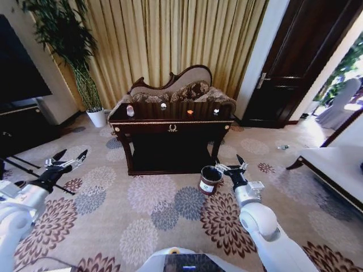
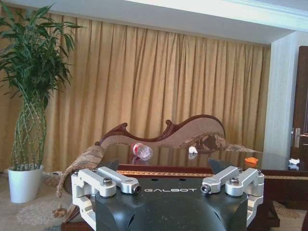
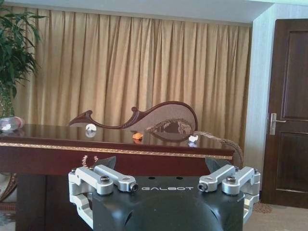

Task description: Move to the front of the table and place the trash on the table into the trash bin.

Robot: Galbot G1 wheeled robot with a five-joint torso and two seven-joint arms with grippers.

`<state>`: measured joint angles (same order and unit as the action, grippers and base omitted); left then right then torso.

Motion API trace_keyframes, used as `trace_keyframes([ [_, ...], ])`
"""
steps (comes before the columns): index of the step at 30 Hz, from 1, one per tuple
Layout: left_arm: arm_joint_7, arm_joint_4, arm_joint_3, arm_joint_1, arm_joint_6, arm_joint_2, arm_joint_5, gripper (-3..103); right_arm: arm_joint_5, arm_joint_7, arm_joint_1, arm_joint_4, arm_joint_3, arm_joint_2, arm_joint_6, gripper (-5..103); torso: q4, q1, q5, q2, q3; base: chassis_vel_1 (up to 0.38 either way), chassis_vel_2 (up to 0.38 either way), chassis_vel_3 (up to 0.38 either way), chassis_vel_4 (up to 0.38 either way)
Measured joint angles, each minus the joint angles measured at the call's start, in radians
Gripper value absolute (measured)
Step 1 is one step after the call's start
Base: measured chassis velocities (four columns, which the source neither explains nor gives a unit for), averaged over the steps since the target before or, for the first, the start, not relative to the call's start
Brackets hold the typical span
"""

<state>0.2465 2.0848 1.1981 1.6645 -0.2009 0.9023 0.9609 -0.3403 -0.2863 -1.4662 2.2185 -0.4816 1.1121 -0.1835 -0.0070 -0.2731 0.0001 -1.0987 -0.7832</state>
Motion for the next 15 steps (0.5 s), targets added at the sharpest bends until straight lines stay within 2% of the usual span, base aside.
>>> trace_keyframes([
  [15,0.006,0.0,0.004,0.011,0.005,0.002,0.004,100,0.004,0.001,-0.011,0.019,0.004,-0.001,0.0,100,-0.0001,0.0,-0.0003,0.0,0.0,-0.185,0.186,0.194,-0.193],
])
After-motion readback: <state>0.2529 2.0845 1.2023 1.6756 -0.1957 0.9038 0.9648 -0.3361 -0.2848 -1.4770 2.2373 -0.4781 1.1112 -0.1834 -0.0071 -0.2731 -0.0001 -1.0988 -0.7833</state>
